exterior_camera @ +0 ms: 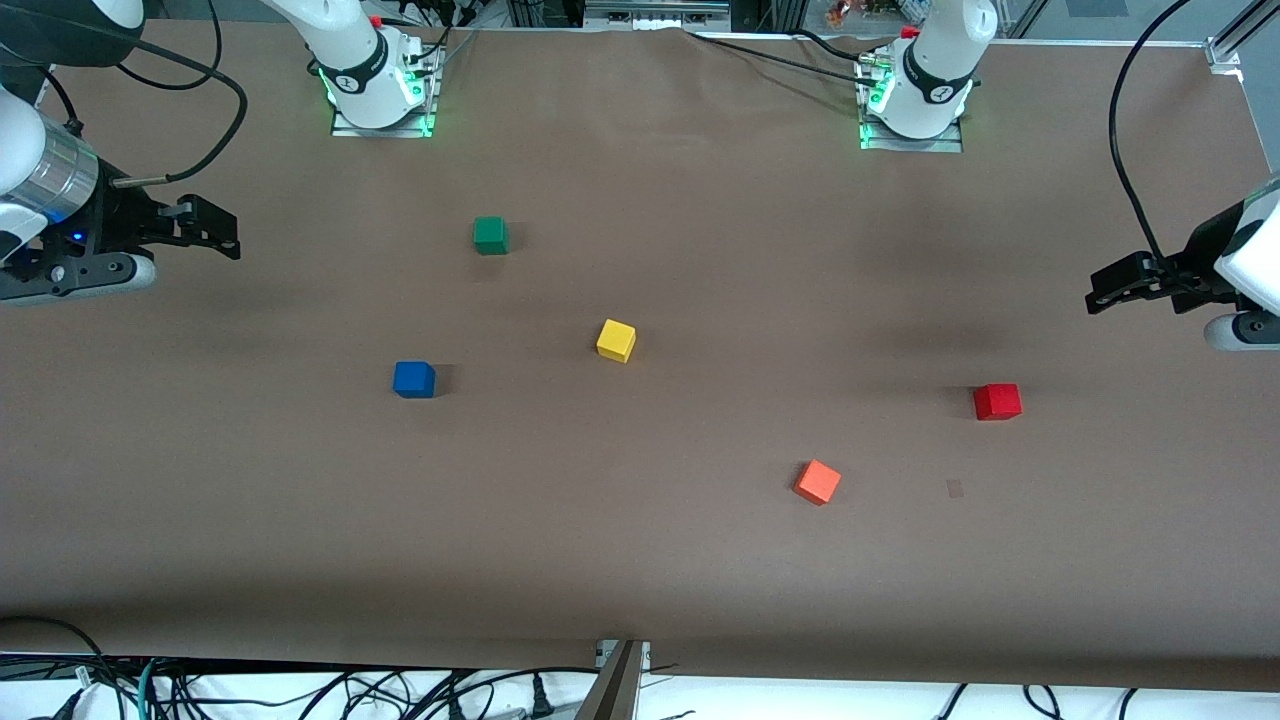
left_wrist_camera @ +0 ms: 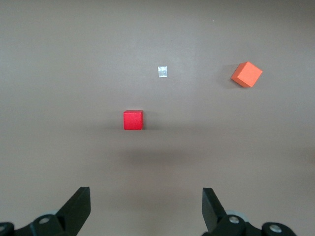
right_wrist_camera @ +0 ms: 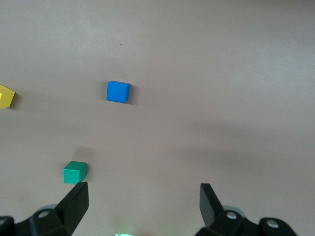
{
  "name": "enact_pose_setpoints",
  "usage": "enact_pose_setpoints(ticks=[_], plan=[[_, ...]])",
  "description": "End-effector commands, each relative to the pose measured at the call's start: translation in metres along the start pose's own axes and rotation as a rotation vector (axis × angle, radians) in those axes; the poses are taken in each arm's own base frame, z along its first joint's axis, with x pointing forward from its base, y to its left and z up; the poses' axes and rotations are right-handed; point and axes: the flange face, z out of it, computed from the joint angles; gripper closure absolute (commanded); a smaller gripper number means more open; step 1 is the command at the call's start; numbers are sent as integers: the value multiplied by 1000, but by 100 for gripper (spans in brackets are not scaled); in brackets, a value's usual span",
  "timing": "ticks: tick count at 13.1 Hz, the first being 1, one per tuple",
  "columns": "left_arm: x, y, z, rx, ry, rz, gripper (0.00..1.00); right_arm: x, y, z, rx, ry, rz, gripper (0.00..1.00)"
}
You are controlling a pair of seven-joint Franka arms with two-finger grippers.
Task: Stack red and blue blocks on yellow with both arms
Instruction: 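Move the left gripper over the red cube and lower it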
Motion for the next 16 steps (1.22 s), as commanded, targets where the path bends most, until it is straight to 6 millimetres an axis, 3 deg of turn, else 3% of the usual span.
enact_pose_setpoints(ticks=[1,6,7,9,13,16], plan=[[5,-2,-5,4,8,-9,0,0,1,-4,2,-1,6,0],[9,-9,2,17,-4,-11,0,0,1,-4,2,-1,6,0],[11,-11,11,17,-18,-7,0,0,1,-4,2,-1,6,0],[31,-16,60,34,-95,-12,0,0,1,-4,2,-1,6,0],[56,-26,135,33,-131,-20,0,0,2,-4,2,-2,6,0],[53,-27,202,30,-113,-16,0,0,2,-4,2,-1,8,0]])
